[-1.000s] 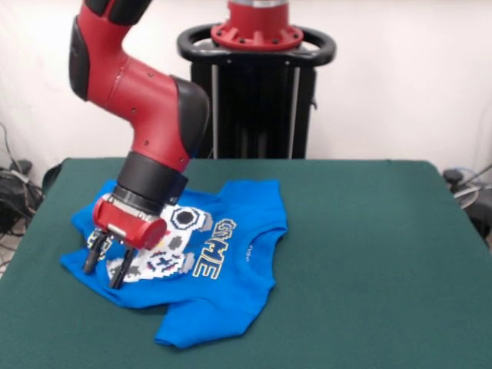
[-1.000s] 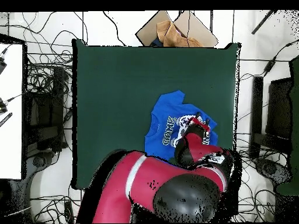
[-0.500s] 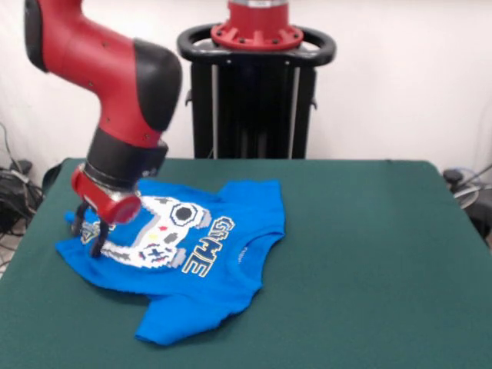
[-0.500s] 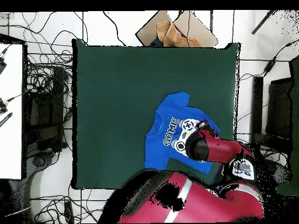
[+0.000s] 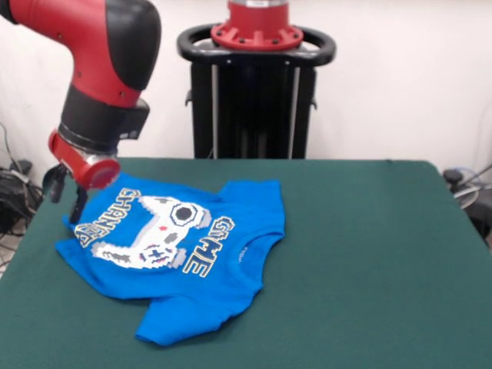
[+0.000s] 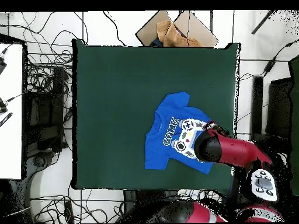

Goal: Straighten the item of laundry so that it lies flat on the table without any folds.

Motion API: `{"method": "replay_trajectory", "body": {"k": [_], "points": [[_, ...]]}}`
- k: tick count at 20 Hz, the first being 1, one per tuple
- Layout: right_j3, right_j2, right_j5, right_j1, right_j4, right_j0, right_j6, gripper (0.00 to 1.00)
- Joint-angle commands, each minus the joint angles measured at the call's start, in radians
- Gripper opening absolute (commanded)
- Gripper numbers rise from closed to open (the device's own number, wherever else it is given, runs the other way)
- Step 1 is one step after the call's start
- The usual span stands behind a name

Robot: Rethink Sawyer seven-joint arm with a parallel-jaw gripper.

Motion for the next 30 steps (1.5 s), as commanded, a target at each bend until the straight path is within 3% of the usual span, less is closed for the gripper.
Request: {"method": "replay_trajectory", "body": {"k": [1,7,14,22,30], "points": [[0.097,0.148,0.076,-0.032,-0.038,-0.012,-0.061,1.0],[0.188,0.295,0.254,-0.049,0.075,-0.123,-0.074,1.0],[0.306,0.406,0.209,-0.058,0.118,-0.205,-0.023,1.0],[0.314,0.387,0.182,-0.041,0.104,-0.187,0.025,1.0],[0.277,0.246,-0.01,-0.052,0.115,0.012,0.195,1.0]]}}
